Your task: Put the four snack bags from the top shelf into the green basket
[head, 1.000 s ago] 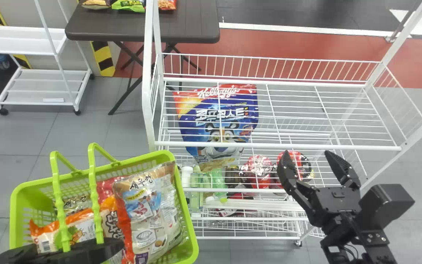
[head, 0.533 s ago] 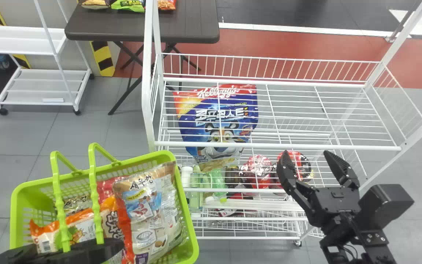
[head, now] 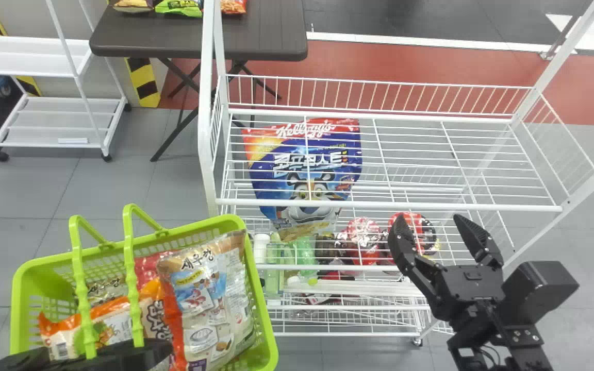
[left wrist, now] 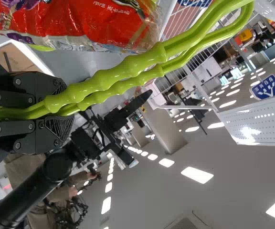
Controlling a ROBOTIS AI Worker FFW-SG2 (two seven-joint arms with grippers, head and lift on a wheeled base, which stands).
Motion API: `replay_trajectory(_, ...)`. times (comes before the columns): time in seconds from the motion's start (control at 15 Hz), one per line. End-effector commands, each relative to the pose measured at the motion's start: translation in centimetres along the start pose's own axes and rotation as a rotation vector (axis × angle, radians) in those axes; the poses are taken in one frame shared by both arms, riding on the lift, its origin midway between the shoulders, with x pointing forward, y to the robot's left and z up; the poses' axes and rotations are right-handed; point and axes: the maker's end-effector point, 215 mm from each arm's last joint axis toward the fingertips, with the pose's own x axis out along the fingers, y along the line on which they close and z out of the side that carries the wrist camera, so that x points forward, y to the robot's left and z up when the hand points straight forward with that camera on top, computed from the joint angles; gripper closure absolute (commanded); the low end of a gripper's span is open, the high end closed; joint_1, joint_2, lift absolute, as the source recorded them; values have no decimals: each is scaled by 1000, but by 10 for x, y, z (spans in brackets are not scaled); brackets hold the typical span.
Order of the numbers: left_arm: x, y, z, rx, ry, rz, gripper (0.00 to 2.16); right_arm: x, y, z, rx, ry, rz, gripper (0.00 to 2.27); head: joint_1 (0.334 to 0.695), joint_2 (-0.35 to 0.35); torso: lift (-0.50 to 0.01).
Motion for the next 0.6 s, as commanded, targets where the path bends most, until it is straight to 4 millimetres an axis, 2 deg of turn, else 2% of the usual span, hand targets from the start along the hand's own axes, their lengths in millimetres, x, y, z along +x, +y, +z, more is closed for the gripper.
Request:
replay_trajectory(0.0, 0, -2, -1, -2, 1, -11, 2148, 0, 0, -1, 0, 2, 0, 83, 695, -90, 0)
replay_trajectory(0.53, -2, -4, -5, -1, 3, -7, 2148, 0, 3, -3, 14, 3, -4, 87, 695, -91, 0)
